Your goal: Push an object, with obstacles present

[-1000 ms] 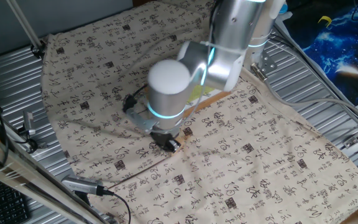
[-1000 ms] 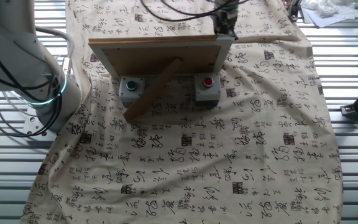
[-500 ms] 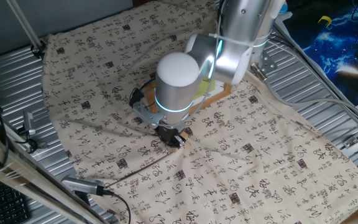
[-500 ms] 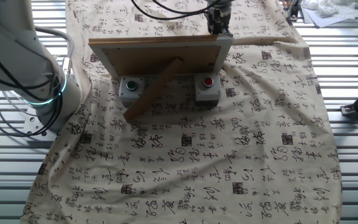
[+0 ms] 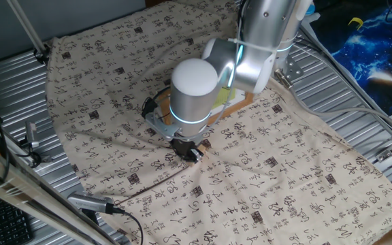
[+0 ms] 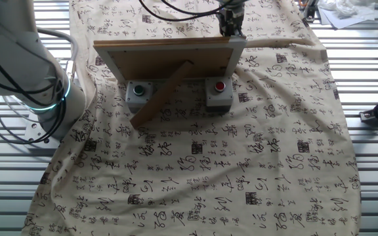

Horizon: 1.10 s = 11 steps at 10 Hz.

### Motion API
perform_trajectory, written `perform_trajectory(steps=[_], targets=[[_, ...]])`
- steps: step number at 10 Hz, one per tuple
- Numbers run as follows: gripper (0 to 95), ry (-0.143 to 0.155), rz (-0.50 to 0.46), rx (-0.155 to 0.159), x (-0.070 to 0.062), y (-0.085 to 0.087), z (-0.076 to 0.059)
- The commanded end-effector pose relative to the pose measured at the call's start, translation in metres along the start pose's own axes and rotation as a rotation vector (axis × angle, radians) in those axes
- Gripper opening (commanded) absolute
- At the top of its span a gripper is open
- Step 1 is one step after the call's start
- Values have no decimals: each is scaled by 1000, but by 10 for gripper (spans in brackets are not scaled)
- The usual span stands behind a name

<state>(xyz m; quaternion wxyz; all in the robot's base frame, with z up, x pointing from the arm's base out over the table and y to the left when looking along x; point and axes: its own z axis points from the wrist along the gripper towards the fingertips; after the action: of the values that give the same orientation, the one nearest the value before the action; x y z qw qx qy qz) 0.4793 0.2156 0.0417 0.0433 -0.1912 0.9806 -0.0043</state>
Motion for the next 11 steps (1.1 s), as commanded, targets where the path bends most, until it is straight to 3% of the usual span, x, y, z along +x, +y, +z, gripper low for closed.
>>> perform_trajectory(steps=[1, 5, 6, 8, 11], targets=[[0, -3, 5, 3, -1, 0, 1], [0, -6, 15, 7, -4, 0, 1], [0, -6, 23, 8, -12, 1, 0], [0, -1, 26, 12, -40, -8, -6], [0, -4, 6, -1, -69, -43, -17]])
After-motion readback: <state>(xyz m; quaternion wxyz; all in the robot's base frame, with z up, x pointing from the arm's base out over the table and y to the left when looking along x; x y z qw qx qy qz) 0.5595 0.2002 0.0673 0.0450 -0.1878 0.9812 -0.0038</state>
